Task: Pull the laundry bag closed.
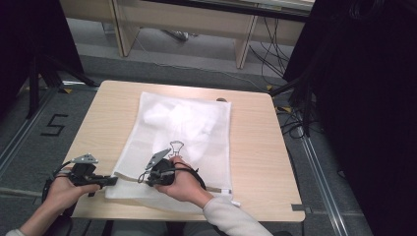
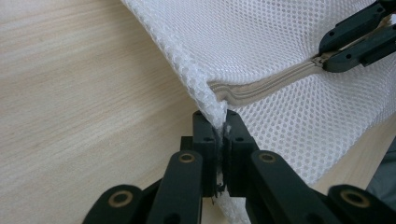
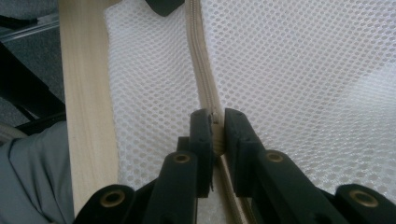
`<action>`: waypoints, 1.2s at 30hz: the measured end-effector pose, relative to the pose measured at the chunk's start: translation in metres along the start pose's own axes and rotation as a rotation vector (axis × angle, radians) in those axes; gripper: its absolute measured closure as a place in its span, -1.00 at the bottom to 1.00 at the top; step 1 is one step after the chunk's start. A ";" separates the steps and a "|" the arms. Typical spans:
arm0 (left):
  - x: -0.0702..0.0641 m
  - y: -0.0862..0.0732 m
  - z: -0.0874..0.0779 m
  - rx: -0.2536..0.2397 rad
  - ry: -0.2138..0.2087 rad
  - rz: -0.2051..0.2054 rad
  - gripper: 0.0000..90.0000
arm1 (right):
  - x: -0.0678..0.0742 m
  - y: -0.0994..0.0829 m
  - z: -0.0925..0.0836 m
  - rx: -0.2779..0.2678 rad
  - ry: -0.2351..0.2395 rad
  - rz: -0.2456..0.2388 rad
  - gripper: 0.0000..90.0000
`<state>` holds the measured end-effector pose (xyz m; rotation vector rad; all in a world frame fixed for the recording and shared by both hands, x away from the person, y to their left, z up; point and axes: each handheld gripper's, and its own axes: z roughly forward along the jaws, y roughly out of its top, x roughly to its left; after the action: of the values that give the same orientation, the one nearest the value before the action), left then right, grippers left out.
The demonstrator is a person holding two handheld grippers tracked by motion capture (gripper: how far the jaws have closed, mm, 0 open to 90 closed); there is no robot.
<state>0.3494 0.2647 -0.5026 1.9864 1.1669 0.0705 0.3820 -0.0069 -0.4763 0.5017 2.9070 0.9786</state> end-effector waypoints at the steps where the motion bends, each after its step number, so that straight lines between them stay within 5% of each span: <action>1: 0.000 0.001 -0.001 0.014 -0.003 0.000 0.90 | -0.001 0.000 0.000 -0.002 0.000 -0.006 0.84; 36: 0.000 0.000 0.000 -0.003 -0.001 -0.005 0.90 | -0.004 -0.009 -0.011 0.000 -0.005 -0.004 0.84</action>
<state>0.3494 0.2649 -0.5029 1.9806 1.1708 0.0684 0.3820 -0.0216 -0.4728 0.4973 2.9025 0.9749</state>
